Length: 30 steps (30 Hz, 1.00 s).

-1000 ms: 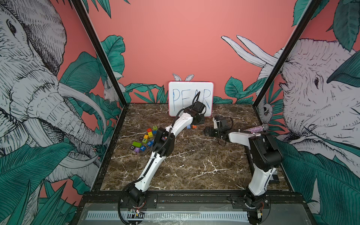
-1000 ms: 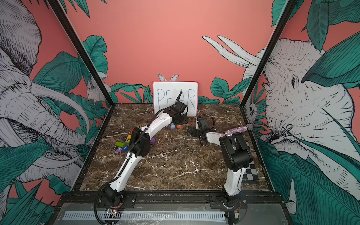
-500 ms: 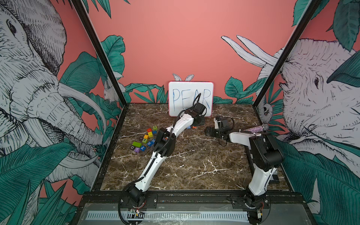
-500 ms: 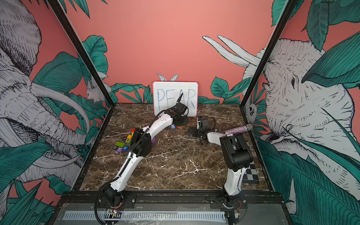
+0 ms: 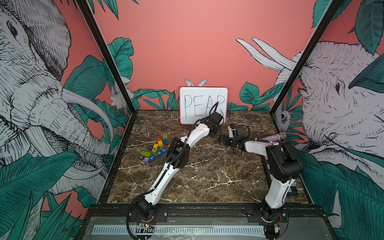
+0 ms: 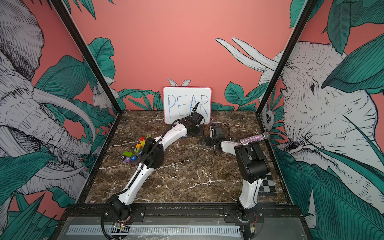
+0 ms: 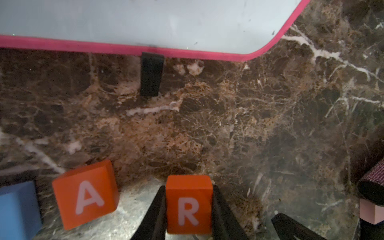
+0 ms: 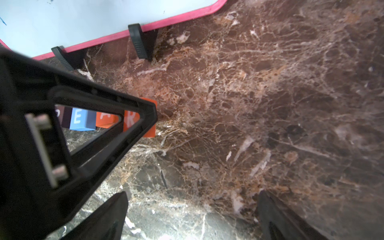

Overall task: Spell the uppercase word “pear” with letter blocks
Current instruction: Place the letter block at the center of the board.

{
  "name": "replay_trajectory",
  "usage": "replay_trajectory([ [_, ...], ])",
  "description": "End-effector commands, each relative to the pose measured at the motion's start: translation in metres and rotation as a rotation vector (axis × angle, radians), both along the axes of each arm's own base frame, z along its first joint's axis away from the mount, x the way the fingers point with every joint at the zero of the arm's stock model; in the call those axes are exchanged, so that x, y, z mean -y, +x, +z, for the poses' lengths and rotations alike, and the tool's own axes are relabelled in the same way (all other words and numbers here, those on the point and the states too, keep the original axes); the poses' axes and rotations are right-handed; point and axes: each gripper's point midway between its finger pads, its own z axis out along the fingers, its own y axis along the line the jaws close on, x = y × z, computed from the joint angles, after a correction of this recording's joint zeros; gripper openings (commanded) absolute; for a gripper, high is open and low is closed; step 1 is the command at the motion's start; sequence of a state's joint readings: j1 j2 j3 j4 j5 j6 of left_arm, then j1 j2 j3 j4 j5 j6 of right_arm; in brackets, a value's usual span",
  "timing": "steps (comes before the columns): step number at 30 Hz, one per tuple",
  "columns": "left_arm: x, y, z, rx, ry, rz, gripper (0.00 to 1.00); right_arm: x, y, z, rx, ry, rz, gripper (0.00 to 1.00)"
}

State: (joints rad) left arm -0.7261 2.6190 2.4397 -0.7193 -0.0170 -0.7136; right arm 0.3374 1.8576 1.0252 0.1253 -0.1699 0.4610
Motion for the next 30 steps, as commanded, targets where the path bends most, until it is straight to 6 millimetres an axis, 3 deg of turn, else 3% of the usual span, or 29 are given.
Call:
replay_trajectory([
  [1, 0.0003, 0.0078, 0.0153, 0.045, -0.004, 0.017, 0.0, -0.0001, 0.0074, 0.0149, 0.049, 0.023, -0.008, 0.99],
  [30, -0.0085, 0.0109, 0.006, 0.057, 0.048, 0.038, 0.0, 0.0, 0.0071, 0.0169, 0.054, 0.033, -0.009, 0.99],
])
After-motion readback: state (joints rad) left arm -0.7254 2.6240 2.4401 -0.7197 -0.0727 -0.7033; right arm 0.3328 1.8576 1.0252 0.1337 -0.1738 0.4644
